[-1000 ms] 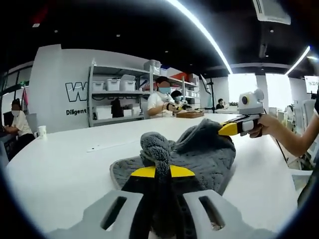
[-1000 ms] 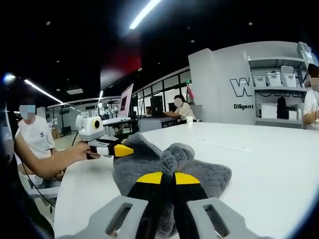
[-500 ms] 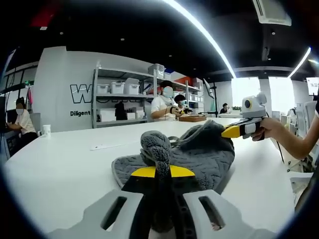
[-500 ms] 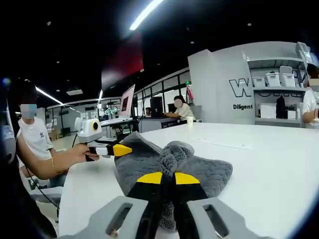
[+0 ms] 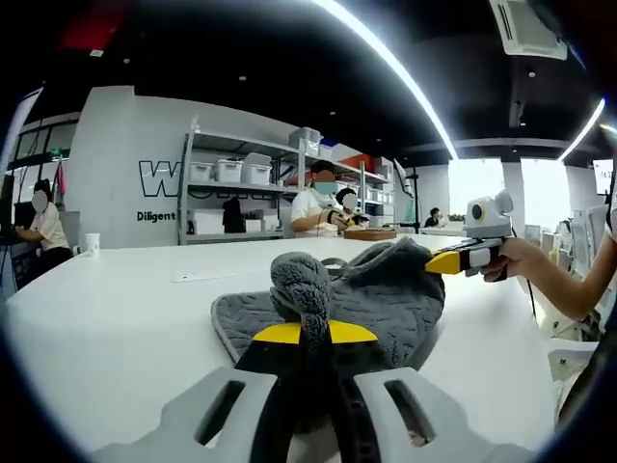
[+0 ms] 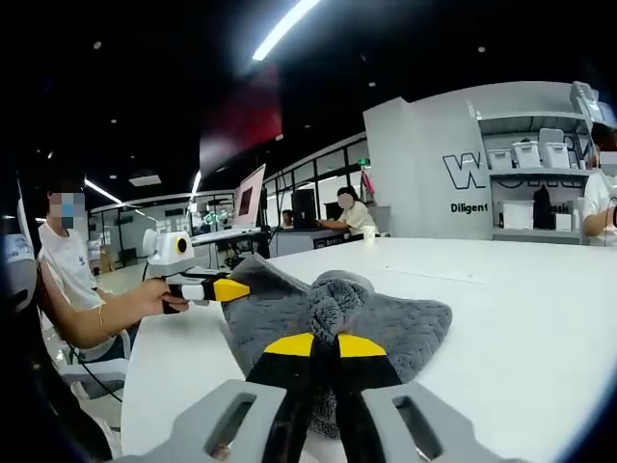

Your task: Open the folded towel by lifting each exposed corner and separating the folded layers until the towel lies flat within the target outline without major curled edges

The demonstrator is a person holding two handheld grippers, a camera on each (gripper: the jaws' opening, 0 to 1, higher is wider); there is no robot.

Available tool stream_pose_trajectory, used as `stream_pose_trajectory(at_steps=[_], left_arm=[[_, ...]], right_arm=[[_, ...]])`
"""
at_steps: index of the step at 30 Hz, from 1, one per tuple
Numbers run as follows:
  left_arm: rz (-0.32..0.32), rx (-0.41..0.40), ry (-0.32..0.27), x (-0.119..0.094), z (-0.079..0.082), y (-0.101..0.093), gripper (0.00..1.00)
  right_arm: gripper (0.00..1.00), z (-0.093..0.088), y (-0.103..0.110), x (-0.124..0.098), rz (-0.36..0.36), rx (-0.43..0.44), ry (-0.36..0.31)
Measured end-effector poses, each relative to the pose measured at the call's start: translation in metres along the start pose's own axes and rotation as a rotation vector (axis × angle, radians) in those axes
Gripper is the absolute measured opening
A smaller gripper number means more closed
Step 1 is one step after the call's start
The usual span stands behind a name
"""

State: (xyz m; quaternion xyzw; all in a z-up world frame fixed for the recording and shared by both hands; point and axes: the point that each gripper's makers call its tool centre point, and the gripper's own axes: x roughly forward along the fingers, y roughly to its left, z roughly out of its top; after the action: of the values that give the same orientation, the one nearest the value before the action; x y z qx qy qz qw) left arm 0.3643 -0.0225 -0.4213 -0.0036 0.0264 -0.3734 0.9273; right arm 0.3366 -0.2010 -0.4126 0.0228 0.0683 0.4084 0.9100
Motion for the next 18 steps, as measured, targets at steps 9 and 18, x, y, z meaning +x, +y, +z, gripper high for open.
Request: stream_pose_trajectory(at_steps=[9, 18], left_arm=[[-0.013, -0.015, 0.001, -0.013, -0.002, -0.011, 0.05], [-0.027, -0.052, 0.004, -0.02, -0.008, -0.015, 0.05]], right_arm=[[0.0, -0.007, 0.008, -0.009, -0.001, 0.01, -0.006], [0.0, -0.013, 0.015, -0.018, -0.002, 0.036, -0.017]])
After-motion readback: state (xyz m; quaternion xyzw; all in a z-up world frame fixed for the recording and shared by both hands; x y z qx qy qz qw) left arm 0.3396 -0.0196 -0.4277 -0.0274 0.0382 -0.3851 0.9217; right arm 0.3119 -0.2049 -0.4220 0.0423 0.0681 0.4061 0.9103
